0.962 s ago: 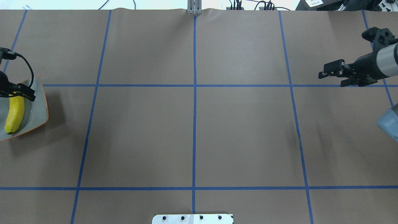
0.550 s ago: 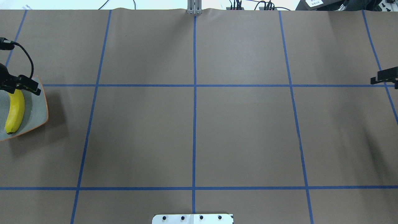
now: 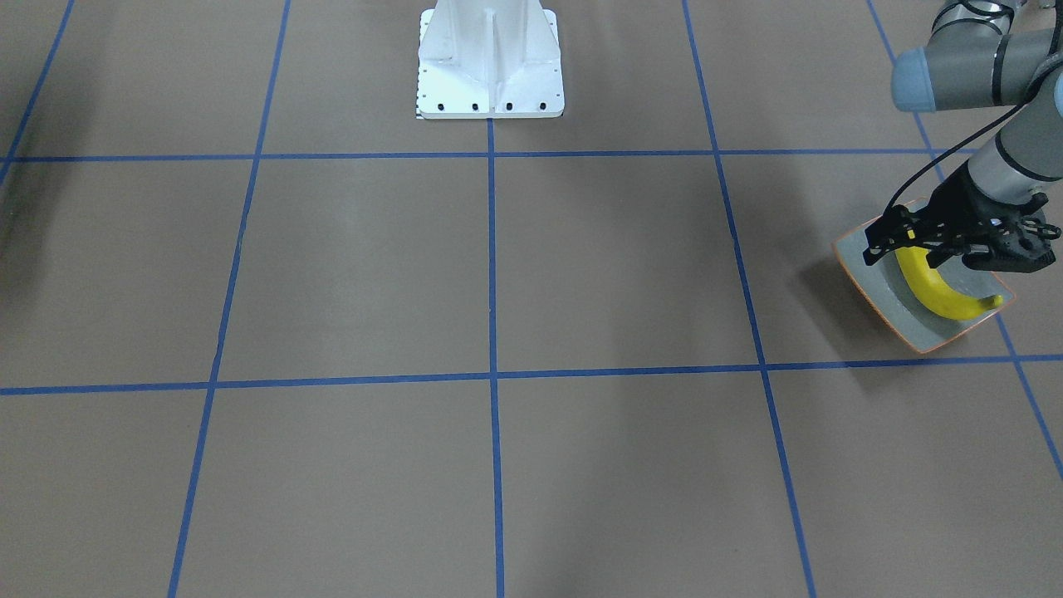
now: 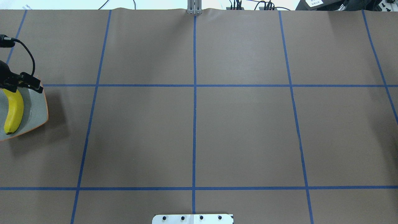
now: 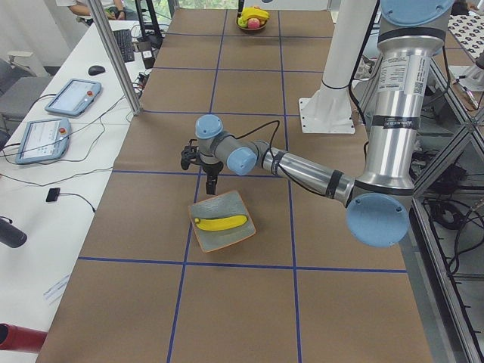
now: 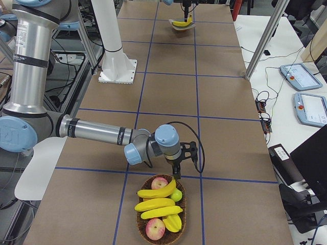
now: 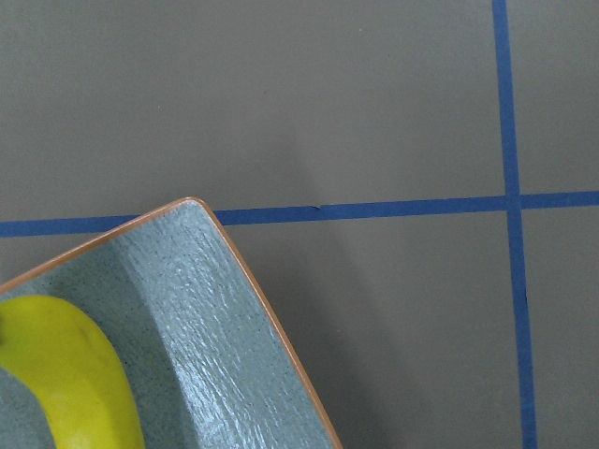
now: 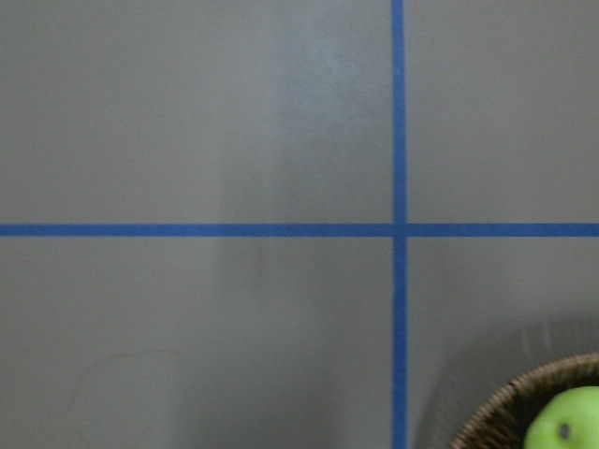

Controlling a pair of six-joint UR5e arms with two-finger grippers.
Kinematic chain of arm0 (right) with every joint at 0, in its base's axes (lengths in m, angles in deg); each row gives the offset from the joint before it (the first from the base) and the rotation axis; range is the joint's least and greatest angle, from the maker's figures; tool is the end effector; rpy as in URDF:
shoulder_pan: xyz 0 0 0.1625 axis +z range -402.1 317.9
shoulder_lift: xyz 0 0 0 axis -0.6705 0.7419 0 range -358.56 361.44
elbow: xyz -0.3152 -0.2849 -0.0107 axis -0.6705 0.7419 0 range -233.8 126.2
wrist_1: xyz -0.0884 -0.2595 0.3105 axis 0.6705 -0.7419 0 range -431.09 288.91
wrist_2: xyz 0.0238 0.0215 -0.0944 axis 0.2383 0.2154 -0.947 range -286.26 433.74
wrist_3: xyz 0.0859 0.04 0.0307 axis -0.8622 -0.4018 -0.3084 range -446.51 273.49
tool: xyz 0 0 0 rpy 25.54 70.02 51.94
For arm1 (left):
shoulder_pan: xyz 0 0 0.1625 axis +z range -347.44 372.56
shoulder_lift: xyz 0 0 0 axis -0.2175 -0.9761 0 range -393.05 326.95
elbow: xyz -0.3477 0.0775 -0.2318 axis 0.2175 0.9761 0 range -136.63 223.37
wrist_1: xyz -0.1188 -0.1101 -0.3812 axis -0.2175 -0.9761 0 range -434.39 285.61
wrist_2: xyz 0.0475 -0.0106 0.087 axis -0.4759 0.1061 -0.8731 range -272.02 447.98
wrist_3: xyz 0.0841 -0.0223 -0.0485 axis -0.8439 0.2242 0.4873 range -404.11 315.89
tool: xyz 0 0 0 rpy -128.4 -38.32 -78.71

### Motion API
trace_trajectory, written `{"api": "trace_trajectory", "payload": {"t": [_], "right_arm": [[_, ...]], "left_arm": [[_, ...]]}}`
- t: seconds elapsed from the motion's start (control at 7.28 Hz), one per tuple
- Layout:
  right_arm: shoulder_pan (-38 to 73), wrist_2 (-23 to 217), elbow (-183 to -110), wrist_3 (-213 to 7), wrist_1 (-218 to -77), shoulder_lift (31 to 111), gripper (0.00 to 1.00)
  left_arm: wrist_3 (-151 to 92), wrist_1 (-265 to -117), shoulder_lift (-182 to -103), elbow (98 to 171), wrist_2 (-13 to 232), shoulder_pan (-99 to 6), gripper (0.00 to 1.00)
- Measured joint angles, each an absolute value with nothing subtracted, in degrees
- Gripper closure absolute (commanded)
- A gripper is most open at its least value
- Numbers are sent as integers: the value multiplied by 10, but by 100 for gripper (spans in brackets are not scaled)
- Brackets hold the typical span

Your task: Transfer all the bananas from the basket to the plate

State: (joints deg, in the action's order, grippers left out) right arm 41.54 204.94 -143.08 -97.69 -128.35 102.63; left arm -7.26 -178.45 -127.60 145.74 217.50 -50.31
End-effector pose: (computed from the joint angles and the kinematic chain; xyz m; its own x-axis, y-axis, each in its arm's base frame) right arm 0.0206 -0.4260 0.6948 0.7283 -0.1302 0.6728 -0.0383 0.9725 0.2296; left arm 0.1812 -0.5071 0.4866 0.6643 0.0569 -0.7453 0.0093 0.9964 0.0844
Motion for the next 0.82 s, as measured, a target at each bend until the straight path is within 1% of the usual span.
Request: {"api": "trace_trajectory", "payload": {"t": [0.41,0.82], "right_arm": [[435,1994,-1407,-818,-1300,1036,1],[432,1944,-1401,-759,-1315,1046,6]], "left_arm": [[-65,-1785,-1276,1458,2174,-502,1],[-56,-1786,-1277,1459,2174,-502,1]]}}
